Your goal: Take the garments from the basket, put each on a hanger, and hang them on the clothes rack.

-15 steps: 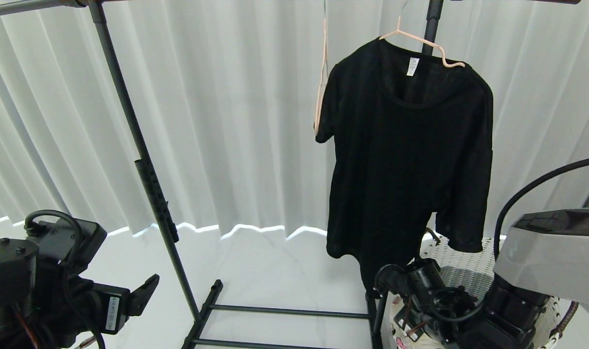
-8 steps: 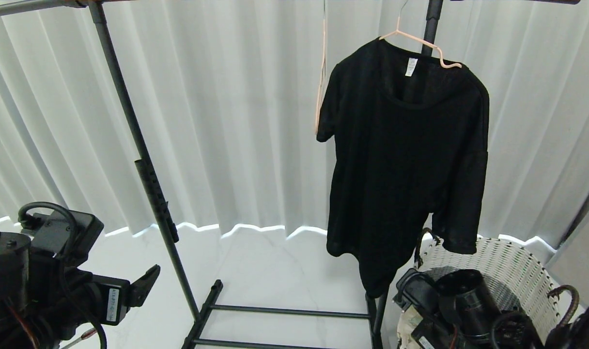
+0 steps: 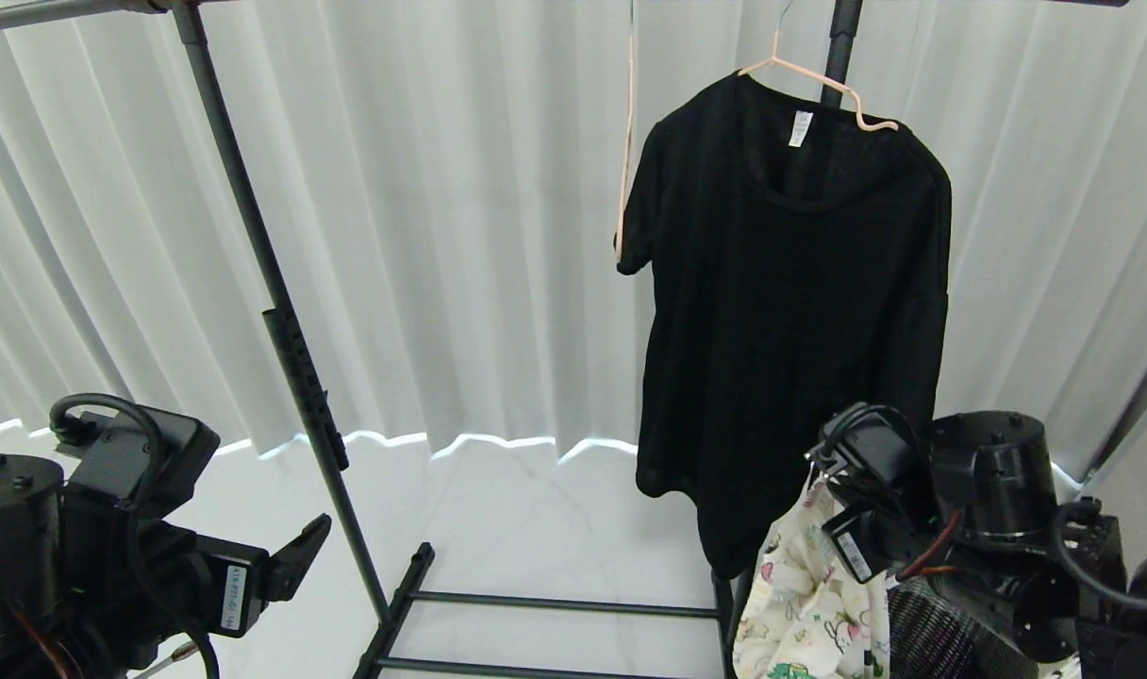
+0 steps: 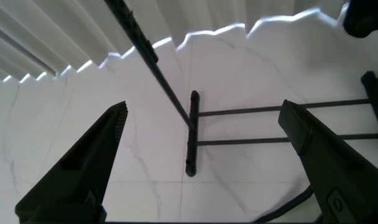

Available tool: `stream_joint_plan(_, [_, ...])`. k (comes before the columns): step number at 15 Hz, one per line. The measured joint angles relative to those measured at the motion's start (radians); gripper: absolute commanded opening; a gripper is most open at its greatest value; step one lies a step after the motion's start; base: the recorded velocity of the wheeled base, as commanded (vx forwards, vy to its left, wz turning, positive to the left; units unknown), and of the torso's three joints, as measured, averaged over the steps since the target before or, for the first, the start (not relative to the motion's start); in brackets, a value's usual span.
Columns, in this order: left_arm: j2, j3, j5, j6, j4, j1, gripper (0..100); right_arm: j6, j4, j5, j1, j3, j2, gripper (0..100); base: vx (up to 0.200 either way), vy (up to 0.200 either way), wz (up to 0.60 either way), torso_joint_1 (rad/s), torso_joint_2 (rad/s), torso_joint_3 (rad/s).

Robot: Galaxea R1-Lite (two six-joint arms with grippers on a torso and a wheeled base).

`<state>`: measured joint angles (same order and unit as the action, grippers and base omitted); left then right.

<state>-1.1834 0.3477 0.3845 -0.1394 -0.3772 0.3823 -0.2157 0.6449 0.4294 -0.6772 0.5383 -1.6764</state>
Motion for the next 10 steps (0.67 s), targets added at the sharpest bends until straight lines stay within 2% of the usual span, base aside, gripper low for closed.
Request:
stream_joint_plan(3, [0.001, -0.002, 0.0, 0.0, 0.0, 0.02, 100, 0.0, -0.234, -0.024, 0.009, 0.195, 0.046, 0, -0.2, 0.0, 0.0, 0.001, 0.0, 0.006])
stream_joint_plan(7, [0.002, -0.002, 0.0, 0.001, 0.0, 0.044, 100, 0.0, -0.369, -0.064, 0.012, 0.349, 0.073, 0, -0.2, 0.0, 0.0, 0.001, 0.0, 0.002])
stream_joint_plan(10, [0.002, -0.002, -0.003, 0.008, 0.0, 0.103, 100, 0.0, -0.392, -0.117, 0.011, 0.401, 0.076, 0, 0.0, 0.0, 0.0, 0.0, 0.0, 0.0])
